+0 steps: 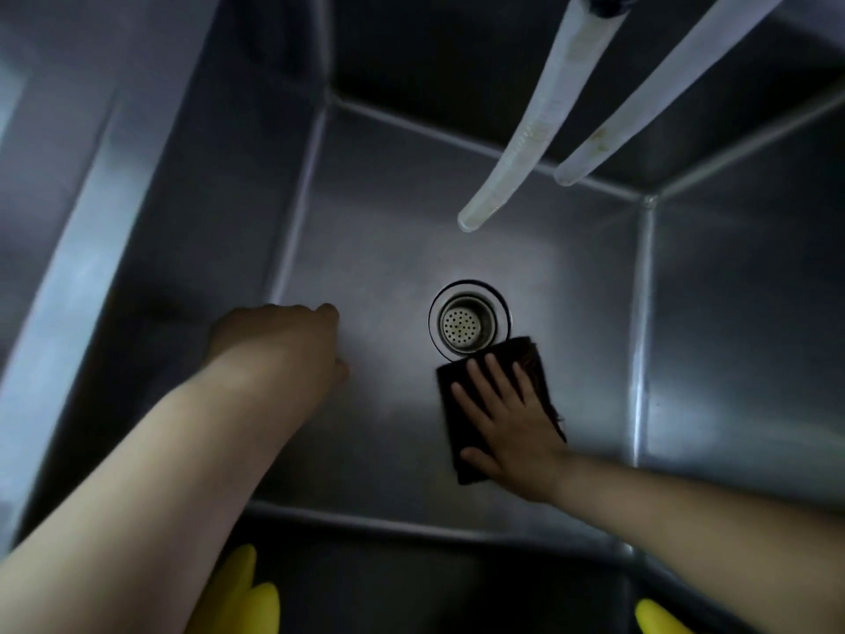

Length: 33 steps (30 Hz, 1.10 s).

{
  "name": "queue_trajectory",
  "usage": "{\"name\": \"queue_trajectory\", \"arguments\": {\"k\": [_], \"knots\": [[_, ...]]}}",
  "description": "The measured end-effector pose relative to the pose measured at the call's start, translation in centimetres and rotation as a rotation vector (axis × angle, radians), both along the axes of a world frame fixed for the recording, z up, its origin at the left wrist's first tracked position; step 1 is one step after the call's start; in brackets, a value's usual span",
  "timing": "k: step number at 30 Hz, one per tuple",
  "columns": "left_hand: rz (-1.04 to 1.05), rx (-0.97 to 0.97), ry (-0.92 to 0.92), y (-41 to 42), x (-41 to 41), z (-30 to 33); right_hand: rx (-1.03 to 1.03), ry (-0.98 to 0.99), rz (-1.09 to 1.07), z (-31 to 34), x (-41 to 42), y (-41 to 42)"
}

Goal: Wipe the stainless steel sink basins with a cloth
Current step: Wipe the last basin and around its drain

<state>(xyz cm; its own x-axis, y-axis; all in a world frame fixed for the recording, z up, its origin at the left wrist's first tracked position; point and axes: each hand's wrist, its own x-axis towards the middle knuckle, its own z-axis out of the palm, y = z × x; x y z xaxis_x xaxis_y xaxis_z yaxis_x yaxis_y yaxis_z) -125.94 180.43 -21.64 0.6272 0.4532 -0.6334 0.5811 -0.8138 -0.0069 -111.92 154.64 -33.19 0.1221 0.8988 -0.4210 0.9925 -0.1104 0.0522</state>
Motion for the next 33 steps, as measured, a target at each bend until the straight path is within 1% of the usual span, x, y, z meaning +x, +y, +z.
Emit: {"name": "queue_trajectory", "arguments": {"k": [3,5,8,11,15,19,22,24,26,28,33], "knots": [[0.001,-0.014,0.007,-0.1,0.1,0.0,0.051,0.077,0.185,-0.8,-0.9,3.6],[0.009,-0.027,0.020,-0.1,0.2,0.0,0.095,0.113,0.208,-1.4,-1.1,6.9],[0.011,-0.029,0.017,-0.1,0.0,-0.1,0.139,0.126,0.184,-2.1,-0.4,11.7],[0.047,-0.064,0.043,0.0,-0.1,0.0,0.145,0.058,0.145,-2.5,2.0,15.4],[0.073,-0.079,0.023,0.2,-0.3,-0.3,0.145,-0.005,-0.029,-2.4,6.6,17.0],[0.075,-0.055,-0.003,0.2,-0.5,-0.3,0.145,-0.032,-0.243,-2.2,10.7,12.7],[0.072,-0.072,-0.005,0.1,-0.5,-0.1,0.107,-0.018,-0.314,-1.6,11.5,7.2],[0.055,-0.076,-0.018,-0.1,-0.5,-0.2,0.061,-0.022,-0.321,-1.3,10.6,3.3],[0.039,-0.047,-0.059,-0.2,-0.4,-0.1,0.032,-0.014,-0.293,-0.7,8.9,0.2],[0.035,-0.004,-0.126,-0.3,-0.1,0.3,0.010,0.007,-0.219,0.1,6.8,-2.3],[-0.037,0.198,-0.380,-0.8,0.5,2.9,-0.051,-0.015,0.140,0.9,2.8,-4.3]]}}
